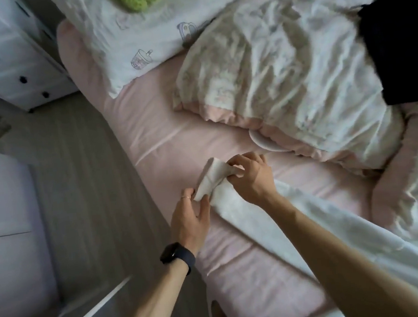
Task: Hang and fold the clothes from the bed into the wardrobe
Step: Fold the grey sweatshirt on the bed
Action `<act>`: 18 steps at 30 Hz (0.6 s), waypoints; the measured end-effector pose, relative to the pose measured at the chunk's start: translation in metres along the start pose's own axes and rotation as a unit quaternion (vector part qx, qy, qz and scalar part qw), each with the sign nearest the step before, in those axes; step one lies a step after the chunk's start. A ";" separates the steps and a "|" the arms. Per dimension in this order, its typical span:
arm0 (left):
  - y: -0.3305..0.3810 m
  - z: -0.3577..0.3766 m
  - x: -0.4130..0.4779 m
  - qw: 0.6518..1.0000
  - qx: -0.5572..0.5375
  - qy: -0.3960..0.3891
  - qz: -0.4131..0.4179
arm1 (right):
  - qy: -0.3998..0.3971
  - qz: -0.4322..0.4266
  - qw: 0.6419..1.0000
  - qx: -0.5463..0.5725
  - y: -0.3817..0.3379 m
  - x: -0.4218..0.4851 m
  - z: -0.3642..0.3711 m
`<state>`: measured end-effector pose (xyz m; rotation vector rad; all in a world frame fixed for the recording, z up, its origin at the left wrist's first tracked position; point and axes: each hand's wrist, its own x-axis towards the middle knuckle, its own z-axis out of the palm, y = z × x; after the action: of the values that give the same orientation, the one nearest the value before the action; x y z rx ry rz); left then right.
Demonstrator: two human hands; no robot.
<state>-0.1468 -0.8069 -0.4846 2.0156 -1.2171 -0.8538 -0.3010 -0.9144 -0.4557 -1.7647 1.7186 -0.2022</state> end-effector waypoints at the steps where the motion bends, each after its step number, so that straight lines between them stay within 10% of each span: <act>1: 0.010 0.000 -0.008 0.999 0.006 -0.012 0.036 | 0.024 0.008 0.999 0.035 0.006 -0.012 -0.012; 7: 0.095 0.049 -0.081 0.951 0.034 -0.122 0.281 | 0.091 0.170 0.952 0.237 0.093 -0.135 -0.095; 11: 0.142 0.099 -0.159 0.889 0.026 -0.204 0.410 | 0.096 0.299 0.861 0.401 0.176 -0.243 -0.133; 18: 0.163 0.204 -0.297 0.700 0.303 -0.410 0.500 | 0.224 0.368 0.746 0.509 0.317 -0.450 -0.152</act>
<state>-0.4970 -0.6354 -0.4183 0.8594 -3.0035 -0.7863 -0.7034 -0.5199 -0.3631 -0.1881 1.8921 -1.0347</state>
